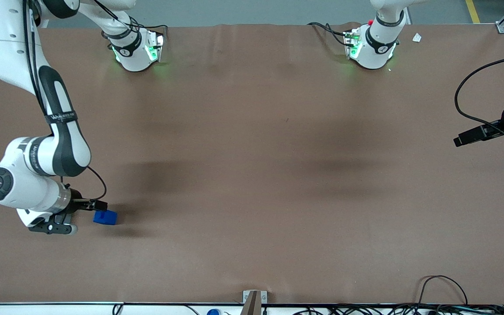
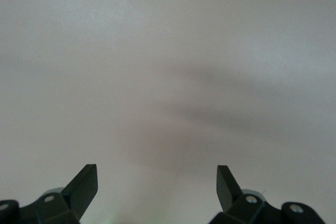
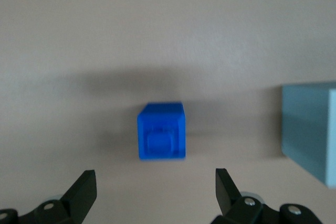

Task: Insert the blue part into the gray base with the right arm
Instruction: 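Lower the right gripper around the blue block and close it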

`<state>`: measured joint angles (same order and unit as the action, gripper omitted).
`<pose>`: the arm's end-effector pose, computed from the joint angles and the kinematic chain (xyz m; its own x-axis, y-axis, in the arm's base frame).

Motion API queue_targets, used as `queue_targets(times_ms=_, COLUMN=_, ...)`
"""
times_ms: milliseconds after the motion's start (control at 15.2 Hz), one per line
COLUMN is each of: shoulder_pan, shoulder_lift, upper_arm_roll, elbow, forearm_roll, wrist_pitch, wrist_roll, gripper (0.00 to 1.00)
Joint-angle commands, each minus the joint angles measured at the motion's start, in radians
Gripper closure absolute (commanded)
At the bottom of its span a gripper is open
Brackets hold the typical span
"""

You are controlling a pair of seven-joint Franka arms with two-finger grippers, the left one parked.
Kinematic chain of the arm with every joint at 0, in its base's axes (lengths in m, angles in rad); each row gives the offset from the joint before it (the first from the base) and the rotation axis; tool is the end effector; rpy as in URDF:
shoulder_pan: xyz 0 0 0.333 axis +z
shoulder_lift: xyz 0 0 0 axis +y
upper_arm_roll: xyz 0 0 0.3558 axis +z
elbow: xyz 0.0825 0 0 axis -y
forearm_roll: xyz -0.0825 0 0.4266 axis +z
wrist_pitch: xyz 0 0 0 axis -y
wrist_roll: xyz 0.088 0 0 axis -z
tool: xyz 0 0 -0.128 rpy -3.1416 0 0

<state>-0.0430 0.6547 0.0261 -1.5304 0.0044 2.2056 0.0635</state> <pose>0.7687 -0.0158 0.2605 0.9959 -0.0886 0.0193 -0.0882 -0.9959 -0.0207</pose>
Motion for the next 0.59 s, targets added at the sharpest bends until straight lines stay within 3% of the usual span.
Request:
queue_targets(times_ms=0, shoulder_pan=-0.002, shoulder_lift=0.043, upper_arm_roll=0.003, elbow=0.012, forearm_roll=0.011, wrist_pitch=0.072, wrist_roll=-0.013, gripper=0.0)
queue_targets(times_ms=330, shoulder_pan=-0.005, shoulder_lift=0.068, upper_arm_roll=0.003, elbow=0.012, forearm_roll=0.016, wrist_pitch=0.085, wrist_roll=-0.011, gripper=0.04)
queue_targets(times_ms=527, shoulder_pan=-0.008, shoulder_lift=0.068, upper_arm_roll=0.005, elbow=0.01, forearm_roll=0.014, wrist_pitch=0.08, wrist_roll=-0.008, gripper=0.21)
